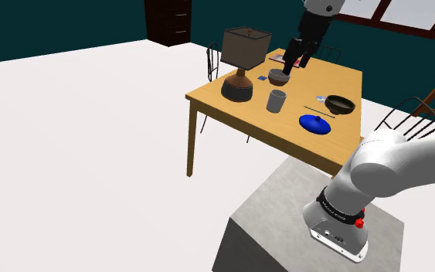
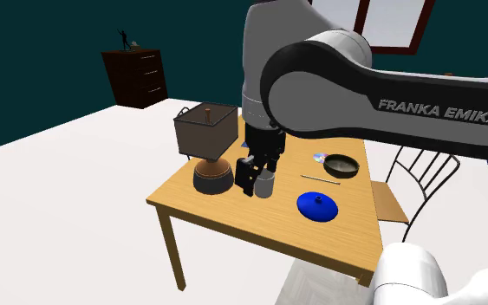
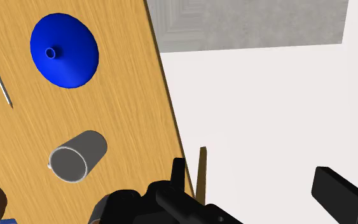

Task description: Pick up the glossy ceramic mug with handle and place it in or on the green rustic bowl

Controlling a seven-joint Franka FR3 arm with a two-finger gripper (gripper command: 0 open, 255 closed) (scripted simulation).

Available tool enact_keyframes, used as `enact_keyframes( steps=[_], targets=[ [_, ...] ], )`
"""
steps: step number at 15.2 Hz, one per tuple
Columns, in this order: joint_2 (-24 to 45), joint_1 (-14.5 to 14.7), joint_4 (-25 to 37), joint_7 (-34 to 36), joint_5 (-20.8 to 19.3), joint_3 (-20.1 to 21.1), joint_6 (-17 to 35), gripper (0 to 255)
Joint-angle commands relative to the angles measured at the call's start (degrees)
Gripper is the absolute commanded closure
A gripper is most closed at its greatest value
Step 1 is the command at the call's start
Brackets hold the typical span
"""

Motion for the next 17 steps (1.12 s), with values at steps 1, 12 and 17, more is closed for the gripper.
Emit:
enact_keyframes(
  steps=[1, 12, 17],
  targets=[
    [0.0, 0.0, 0.0, 0.0, 0.0, 0.0, 0.0, 0],
    [9.95, -3.48, -5.8, -8.32, -5.18, -11.12, 18.32, 0],
    [17.53, -4.4, -5.37, -12.45, -5.86, -16.33, 26.65, 0]
  ],
)
